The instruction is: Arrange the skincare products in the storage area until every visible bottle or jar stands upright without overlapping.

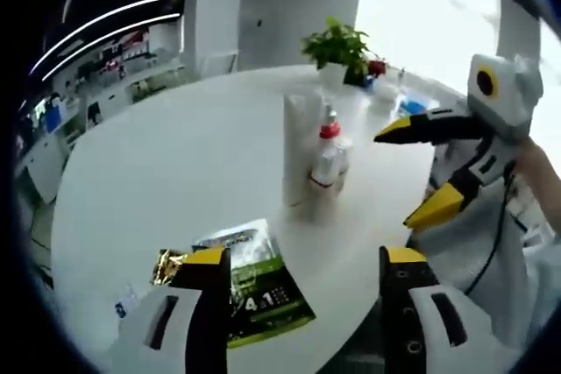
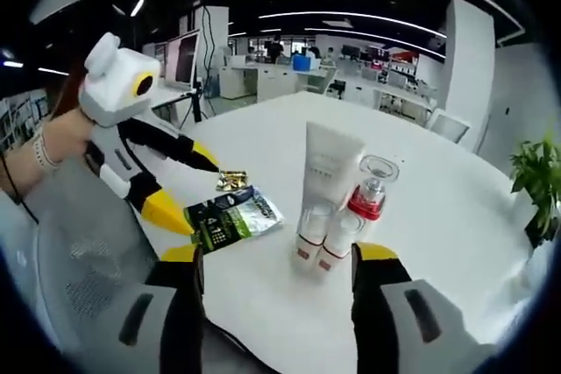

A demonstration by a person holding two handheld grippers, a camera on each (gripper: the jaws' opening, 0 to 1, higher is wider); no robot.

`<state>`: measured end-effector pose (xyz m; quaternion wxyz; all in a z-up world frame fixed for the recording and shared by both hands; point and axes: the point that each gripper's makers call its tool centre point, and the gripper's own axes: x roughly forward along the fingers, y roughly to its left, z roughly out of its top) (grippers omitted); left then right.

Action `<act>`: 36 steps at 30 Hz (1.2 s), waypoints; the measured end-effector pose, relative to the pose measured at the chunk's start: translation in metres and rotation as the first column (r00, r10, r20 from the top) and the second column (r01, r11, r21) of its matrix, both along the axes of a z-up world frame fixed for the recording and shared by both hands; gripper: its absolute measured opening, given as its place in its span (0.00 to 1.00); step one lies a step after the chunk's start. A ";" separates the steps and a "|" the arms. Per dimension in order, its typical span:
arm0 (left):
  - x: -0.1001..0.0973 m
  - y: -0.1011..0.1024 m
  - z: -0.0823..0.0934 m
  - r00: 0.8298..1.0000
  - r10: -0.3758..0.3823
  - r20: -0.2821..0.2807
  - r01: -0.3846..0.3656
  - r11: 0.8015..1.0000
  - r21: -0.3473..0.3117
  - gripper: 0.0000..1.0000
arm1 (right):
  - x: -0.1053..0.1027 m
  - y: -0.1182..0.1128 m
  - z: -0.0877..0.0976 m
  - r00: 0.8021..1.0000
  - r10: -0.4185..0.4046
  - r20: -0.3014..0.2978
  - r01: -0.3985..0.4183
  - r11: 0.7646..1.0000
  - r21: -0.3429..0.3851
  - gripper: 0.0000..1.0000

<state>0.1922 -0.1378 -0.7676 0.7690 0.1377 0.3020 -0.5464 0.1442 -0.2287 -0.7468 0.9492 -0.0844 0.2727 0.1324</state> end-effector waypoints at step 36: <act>0.034 0.101 0.010 1.000 0.002 0.016 -0.002 1.000 -0.003 0.90 | 0.013 0.045 0.019 0.981 -0.173 0.092 0.179 0.982 -0.066 0.99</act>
